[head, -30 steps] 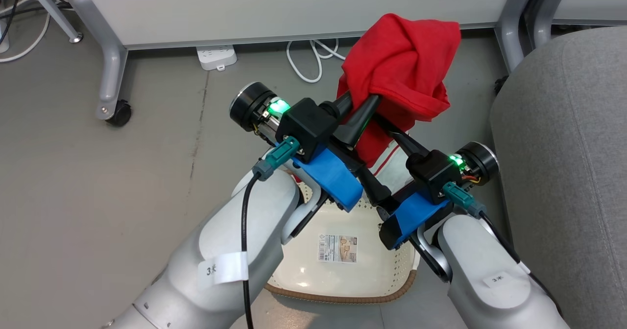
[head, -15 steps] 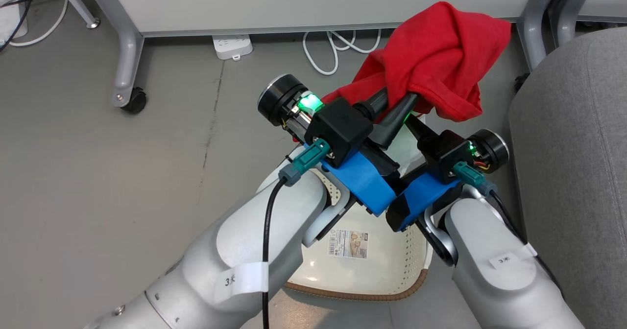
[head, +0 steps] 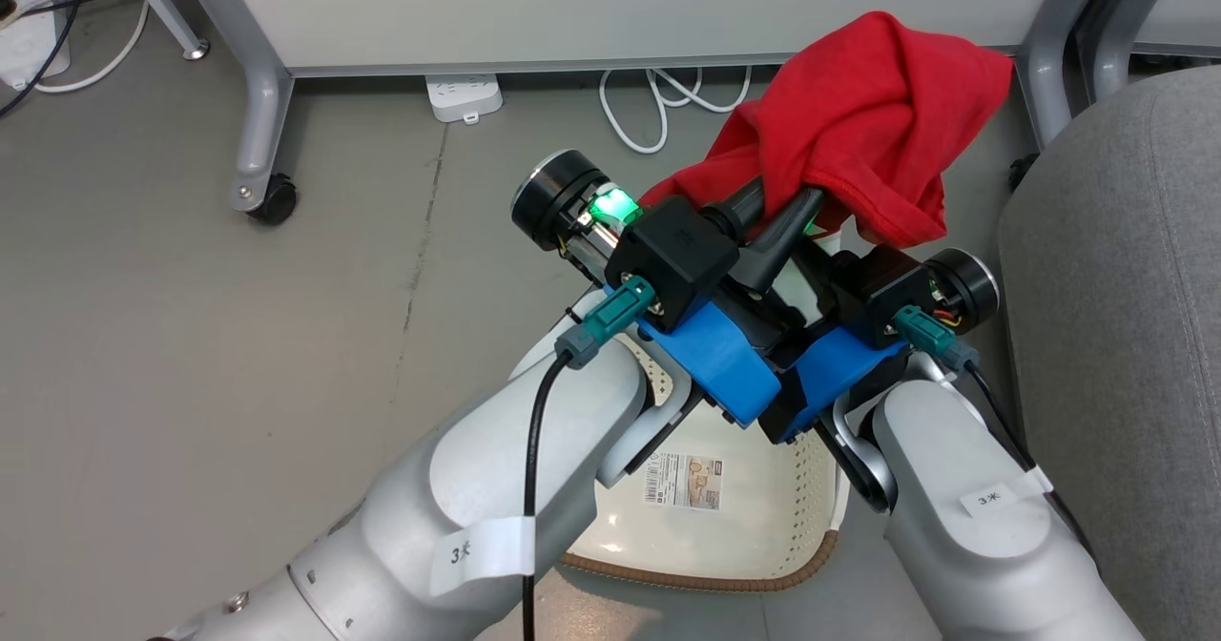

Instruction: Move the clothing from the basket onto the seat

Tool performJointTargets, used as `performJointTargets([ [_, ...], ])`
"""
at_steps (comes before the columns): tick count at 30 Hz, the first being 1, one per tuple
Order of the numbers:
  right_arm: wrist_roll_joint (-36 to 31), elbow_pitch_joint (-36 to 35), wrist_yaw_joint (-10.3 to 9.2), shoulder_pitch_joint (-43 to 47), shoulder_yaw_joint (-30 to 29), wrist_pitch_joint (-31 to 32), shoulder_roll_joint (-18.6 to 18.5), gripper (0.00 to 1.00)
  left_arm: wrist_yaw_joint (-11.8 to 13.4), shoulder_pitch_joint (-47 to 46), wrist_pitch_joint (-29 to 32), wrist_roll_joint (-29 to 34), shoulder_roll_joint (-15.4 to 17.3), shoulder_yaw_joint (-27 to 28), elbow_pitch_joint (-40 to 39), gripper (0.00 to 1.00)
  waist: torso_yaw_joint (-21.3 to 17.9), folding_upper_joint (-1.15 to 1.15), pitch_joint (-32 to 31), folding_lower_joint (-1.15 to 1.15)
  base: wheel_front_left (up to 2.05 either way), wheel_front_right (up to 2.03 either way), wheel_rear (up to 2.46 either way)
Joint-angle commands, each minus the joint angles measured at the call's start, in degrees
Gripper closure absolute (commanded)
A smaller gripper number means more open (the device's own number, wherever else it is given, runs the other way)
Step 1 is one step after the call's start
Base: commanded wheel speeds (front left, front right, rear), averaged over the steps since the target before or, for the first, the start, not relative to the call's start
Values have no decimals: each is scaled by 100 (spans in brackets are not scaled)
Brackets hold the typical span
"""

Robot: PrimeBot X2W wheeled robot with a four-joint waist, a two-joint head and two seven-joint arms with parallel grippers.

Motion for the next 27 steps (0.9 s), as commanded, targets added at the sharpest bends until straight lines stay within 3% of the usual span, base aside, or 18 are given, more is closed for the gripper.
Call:
performJointTargets([
  [1,25,41,1,-14,-5,-4,-1,100,39,-93,-29,-34,-8,-6,-34,100,-4,0,-8,0,0,0,0],
  [27,40,144,1,-2,106,-3,-1,100,66,-63,-30,12,-11,63,-12,100,-37,0,-25,0,0,0,0],
])
